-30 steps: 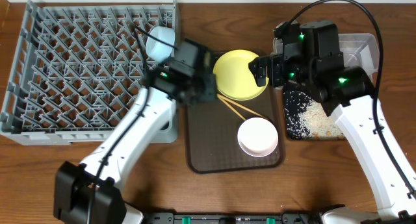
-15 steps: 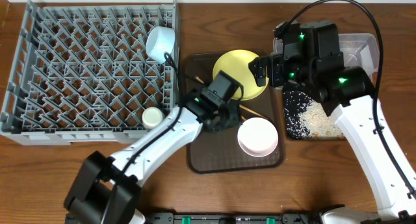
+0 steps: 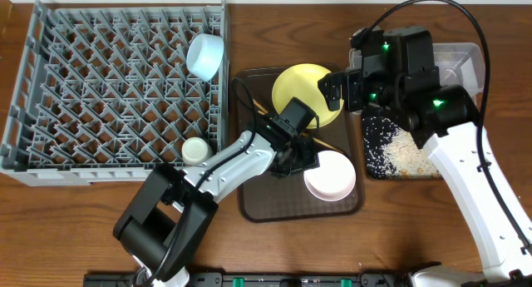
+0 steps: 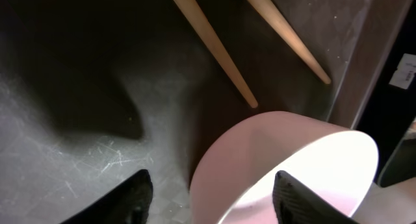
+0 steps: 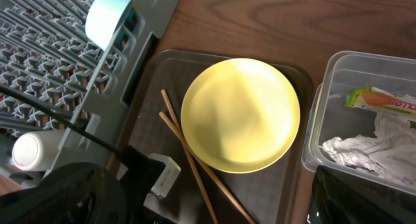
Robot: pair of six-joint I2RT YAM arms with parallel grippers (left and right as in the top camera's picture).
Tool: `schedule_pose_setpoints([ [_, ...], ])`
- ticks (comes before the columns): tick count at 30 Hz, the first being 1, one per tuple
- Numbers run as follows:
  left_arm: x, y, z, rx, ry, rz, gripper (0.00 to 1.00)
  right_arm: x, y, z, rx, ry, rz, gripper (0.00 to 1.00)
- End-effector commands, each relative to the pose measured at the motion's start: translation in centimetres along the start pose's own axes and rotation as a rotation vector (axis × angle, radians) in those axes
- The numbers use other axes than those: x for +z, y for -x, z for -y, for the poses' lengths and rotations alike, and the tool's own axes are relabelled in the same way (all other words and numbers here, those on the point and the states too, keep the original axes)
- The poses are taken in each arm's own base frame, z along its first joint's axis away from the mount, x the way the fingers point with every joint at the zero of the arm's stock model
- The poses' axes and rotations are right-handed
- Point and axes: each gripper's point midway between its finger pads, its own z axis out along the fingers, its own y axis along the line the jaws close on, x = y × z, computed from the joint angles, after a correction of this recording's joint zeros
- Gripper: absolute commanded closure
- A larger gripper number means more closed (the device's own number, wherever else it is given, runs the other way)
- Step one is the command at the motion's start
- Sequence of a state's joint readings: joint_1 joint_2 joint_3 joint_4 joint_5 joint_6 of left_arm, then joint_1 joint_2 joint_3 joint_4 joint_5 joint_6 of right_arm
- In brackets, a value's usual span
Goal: Sort waste into correct bins and load items into the dishwasher
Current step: 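Move the left gripper to the pink bowl and grasp its rim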
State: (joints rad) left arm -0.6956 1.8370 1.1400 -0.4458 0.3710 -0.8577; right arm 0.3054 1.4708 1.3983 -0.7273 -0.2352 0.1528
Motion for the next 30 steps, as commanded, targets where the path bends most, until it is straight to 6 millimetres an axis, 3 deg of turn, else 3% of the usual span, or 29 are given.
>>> schedule_pose_setpoints([
  [1, 0.6, -0.6, -0.2, -0.011, -0.005, -0.042, 0.51, 0.0, 0.3, -0.2, 0.007, 0.004, 0.005, 0.01],
  [12, 1.8, -0.8, -0.3, -0.014, -0.011, -0.070, 0.54, 0.0, 0.3, -0.2, 0.007, 0.004, 0.005, 0.01],
  [15, 2.0, -0.8, -0.5, -0.018, -0.007, -0.073, 0.66, 0.0, 0.3, -0.2, 0.007, 0.004, 0.005, 0.01],
  [18, 1.9, -0.6, -0.6, -0.031, -0.007, -0.071, 0.90, 0.0, 0.3, -0.2, 0.007, 0.004, 0.005, 0.01],
  [19, 1.8, -0.5, -0.6, -0.036, -0.010, -0.072, 0.92, 0.0, 0.3, -0.2, 0.007, 0.004, 0.005, 0.01],
  [30, 0.2, 0.4, -0.5, -0.036, -0.074, -0.094, 0.93, 0.0, 0.3, -0.2, 0.007, 0.004, 0.005, 0.01],
])
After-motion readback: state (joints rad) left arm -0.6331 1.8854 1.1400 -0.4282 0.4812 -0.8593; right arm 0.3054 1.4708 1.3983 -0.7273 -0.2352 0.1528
